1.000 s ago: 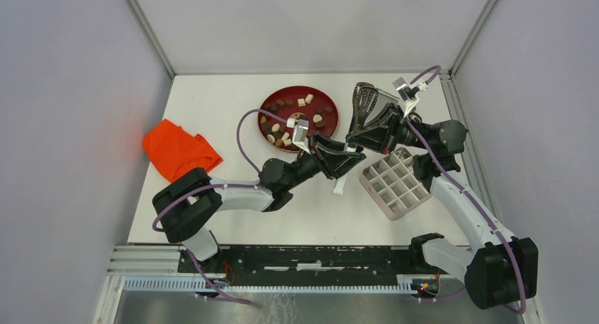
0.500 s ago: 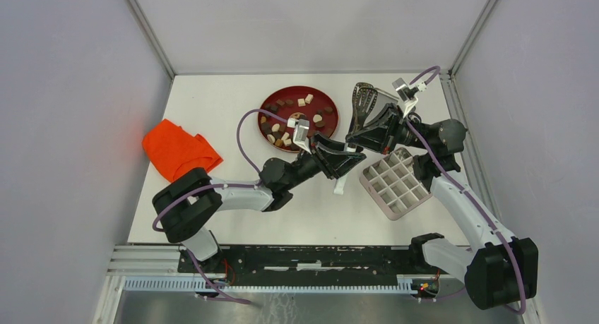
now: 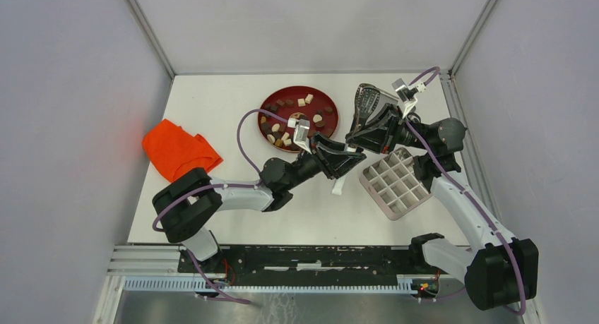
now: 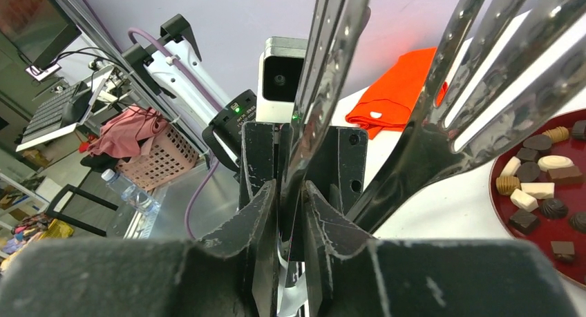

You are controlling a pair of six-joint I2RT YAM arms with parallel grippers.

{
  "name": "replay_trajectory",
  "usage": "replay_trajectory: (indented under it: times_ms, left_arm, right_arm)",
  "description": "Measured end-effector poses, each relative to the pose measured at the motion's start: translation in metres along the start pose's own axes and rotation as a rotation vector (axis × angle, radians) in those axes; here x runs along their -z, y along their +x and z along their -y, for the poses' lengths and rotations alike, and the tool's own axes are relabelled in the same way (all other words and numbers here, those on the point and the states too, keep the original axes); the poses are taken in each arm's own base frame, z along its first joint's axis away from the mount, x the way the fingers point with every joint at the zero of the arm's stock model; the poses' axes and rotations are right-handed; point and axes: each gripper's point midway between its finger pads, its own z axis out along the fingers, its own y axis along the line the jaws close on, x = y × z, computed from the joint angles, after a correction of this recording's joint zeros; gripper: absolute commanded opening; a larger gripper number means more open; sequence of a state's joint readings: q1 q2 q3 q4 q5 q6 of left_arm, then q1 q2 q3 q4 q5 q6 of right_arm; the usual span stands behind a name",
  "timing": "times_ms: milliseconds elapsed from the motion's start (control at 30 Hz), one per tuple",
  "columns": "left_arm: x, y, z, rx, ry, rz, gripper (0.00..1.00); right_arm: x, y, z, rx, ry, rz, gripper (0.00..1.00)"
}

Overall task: Pack the chocolate
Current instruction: Pick up the clamp at the center of the board.

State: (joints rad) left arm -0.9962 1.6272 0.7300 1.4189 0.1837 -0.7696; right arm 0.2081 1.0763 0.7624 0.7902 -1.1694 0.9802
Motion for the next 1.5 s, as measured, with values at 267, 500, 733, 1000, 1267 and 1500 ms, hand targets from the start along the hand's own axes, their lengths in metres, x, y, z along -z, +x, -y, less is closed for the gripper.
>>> replay_trajectory:
  times_ms: [267, 500, 733, 1000, 1267, 1500]
  left_arm:
    - [0.0, 0.0, 0.001, 0.02, 0.001, 0.0, 0.48]
    - [0.003, -0.003, -0.004, 0.054, -0.013, 0.006, 0.46]
    - [0.01, -0.006, -0.008, 0.066, -0.029, 0.007, 0.46]
    - [0.01, -0.007, -0.003, 0.081, -0.017, 0.004, 0.46]
    - [0.006, 0.001, -0.006, 0.109, -0.012, -0.02, 0.46]
    - [0.005, 0.004, -0.011, 0.129, -0.024, -0.024, 0.54]
  right_arm:
    - [0.0, 0.0, 0.001, 0.005, 0.003, -0.002, 0.38]
    - [0.003, 0.001, 0.002, 0.022, 0.01, -0.007, 0.46]
    - [0.005, 0.0, 0.002, 0.036, 0.015, -0.011, 0.46]
    - [0.005, 0.0, 0.006, 0.026, 0.029, -0.011, 0.43]
    - [0.003, 0.002, 0.016, -0.003, 0.045, -0.008, 0.24]
    - [0.003, 0.003, 0.016, -0.033, 0.041, -0.013, 0.08]
